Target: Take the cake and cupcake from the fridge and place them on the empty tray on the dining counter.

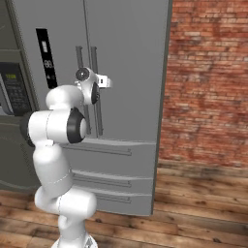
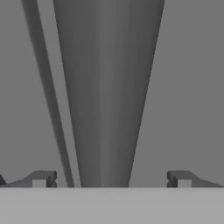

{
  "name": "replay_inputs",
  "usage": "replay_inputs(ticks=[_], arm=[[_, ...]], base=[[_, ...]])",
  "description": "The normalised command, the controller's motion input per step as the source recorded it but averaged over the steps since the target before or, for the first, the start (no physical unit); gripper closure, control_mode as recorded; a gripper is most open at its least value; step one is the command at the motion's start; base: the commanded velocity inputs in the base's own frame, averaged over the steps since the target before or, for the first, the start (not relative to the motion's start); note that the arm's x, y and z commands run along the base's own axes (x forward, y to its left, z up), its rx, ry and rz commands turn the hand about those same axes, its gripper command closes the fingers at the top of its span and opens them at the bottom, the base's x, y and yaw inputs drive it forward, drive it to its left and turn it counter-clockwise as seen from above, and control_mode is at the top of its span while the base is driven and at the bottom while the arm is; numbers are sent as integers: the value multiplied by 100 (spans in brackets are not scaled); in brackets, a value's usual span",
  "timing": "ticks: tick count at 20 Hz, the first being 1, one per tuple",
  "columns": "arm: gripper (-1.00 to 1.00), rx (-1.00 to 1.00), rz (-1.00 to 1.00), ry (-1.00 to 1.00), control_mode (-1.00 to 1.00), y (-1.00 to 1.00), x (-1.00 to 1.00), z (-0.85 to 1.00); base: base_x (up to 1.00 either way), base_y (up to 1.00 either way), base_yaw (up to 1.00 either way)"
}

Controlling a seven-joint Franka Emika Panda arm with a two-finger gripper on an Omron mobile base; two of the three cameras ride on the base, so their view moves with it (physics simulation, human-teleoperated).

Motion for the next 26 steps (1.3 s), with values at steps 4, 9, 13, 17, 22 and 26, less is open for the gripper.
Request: replay_inputs(ticks=[4, 9, 13, 17, 22, 26], arm=[[-100, 0, 0, 0, -100, 7, 45, -16], [100, 0, 0, 1, -100, 7, 59, -24], [100, 0, -4, 7, -100, -18, 44, -27], [100, 5, -20, 19, -100, -74, 8, -7], [100, 18, -27, 16, -100, -100, -22, 0], [100, 22, -12, -2, -100, -100, -79, 0]], base=[[0, 0, 0], [0, 0, 0], [0, 0, 0], [0, 0, 0], [0, 0, 0], [0, 0, 0]])
